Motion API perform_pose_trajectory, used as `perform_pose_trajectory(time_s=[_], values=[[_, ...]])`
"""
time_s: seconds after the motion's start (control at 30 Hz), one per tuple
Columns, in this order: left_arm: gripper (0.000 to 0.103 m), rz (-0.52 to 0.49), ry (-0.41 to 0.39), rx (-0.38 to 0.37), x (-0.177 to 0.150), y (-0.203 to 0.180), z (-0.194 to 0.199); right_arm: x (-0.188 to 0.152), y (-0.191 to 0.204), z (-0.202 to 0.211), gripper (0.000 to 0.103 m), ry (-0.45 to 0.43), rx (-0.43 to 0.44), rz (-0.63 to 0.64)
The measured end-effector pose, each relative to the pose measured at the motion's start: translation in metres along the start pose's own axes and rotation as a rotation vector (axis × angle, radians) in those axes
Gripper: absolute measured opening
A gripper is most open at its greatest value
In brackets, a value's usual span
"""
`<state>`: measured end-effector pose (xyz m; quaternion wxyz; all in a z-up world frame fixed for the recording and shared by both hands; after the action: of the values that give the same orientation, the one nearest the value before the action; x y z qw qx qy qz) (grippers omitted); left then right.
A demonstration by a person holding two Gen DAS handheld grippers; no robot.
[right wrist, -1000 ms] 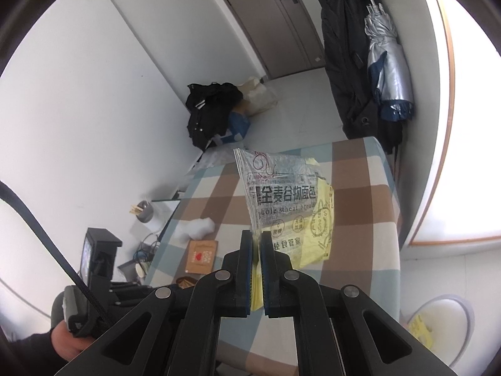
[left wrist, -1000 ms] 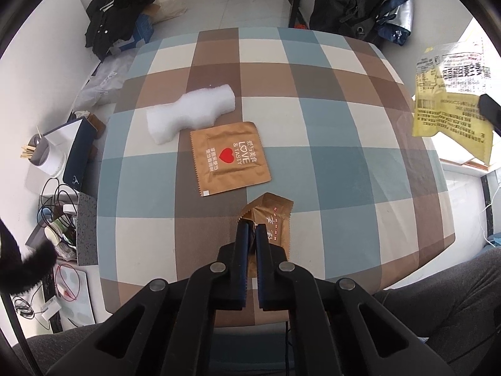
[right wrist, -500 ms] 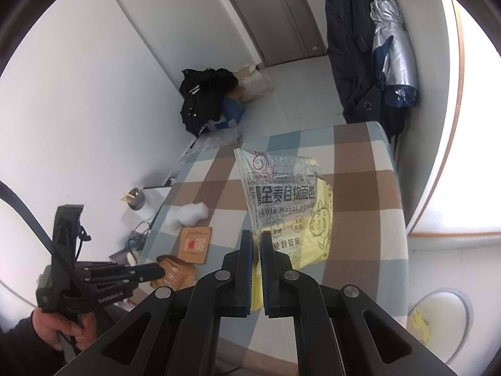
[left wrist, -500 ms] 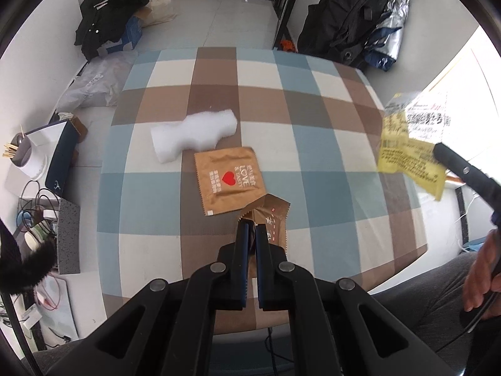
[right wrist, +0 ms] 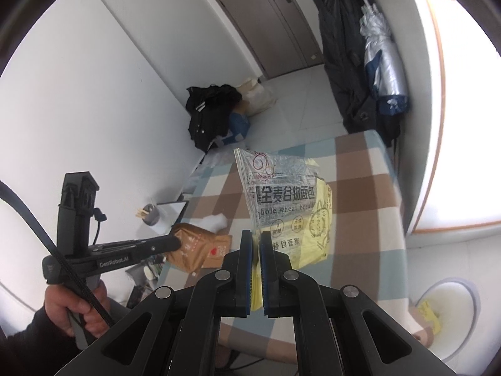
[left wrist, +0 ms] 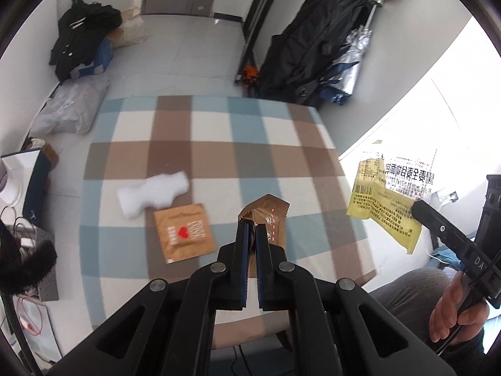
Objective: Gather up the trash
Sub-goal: 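Carry the snack packet and bread bag in both grippers over the bin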
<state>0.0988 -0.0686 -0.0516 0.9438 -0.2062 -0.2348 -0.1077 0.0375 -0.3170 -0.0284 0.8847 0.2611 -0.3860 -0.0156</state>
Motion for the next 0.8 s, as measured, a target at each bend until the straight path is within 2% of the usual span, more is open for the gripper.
perform_pose_trajectory(time_s=[0.27, 0.47, 0.67, 0.8], values=[[0.001, -0.099, -0.013, -0.125, 0.023, -0.07, -0.004, 0.014, -0.032, 0.083, 0.005, -0.134, -0.059, -0.076], [0.001, -0.183, 0.024, -0.205, 0.029, -0.135, -0.03, 0.005, -0.08, 0.141, 0.005, -0.221, -0.177, -0.132], [0.001, -0.263, 0.095, -0.275, 0.024, -0.195, -0.069, -0.025, -0.146, 0.167, 0.005, -0.212, -0.287, -0.247], [0.001, -0.293, 0.171, -0.302, 0.014, -0.222, -0.105, -0.05, -0.194, 0.167, 0.005, -0.183, -0.323, -0.344]])
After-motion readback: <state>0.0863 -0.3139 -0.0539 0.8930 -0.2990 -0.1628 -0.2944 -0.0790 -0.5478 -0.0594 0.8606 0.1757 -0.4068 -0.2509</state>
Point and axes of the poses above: each gripper's, at about its wrist camera, not at the fingertips, and z roughly against the way its jaws point, y to its left, x to its top, the point moved 1 cm from there along -z, roughly the way its jaws point, and after that the axes turned 3 degrees about -y, right-handed, at the moved point
